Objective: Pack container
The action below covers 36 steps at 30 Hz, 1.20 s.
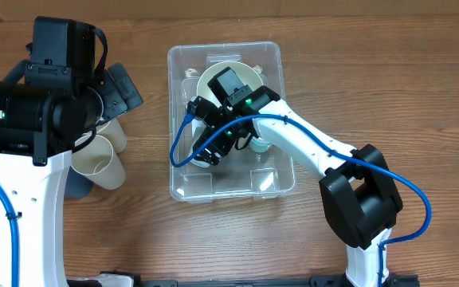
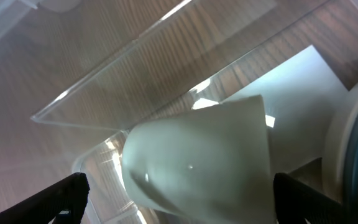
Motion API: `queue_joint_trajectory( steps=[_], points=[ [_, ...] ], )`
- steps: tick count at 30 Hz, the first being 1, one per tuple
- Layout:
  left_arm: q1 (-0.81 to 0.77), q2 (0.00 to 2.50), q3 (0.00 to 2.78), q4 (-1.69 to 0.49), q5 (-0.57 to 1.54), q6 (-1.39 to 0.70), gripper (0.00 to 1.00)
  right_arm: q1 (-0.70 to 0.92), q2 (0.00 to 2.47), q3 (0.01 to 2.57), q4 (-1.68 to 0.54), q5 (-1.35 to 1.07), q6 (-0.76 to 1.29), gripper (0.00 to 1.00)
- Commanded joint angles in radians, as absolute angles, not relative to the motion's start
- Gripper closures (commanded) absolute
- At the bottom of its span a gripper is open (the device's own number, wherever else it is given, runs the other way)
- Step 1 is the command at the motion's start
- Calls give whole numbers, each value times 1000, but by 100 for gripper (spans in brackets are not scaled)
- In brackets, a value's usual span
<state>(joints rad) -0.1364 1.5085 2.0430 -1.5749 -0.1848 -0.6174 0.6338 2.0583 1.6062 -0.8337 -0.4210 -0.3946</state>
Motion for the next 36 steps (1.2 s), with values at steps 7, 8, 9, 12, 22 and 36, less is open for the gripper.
queue_joint_trajectory(
  steps=[7,8,9,12,22,36],
  points=[
    [-131,1517,2055,-1573,-206,-598,0,628,2041,1606,-859,-413,-401,7],
    [-131,1517,2054,-1573,-212,-598,0,628,2032,1606,-860,-413,-401,9],
    [-131,1517,2053,-1573,-215,-598,0,628,2021,1606,-862,-413,-401,10],
    [-131,1517,2046,-1573,-217,-598,0,628,1986,1606,-870,-413,-400,11],
    [-131,1517,2044,-1574,-218,-598,0,629,1881,1606,-910,-447,-393,7],
    [-131,1517,2044,-1574,-217,-598,0,627,1981,1604,-904,-394,-393,5]
  ],
)
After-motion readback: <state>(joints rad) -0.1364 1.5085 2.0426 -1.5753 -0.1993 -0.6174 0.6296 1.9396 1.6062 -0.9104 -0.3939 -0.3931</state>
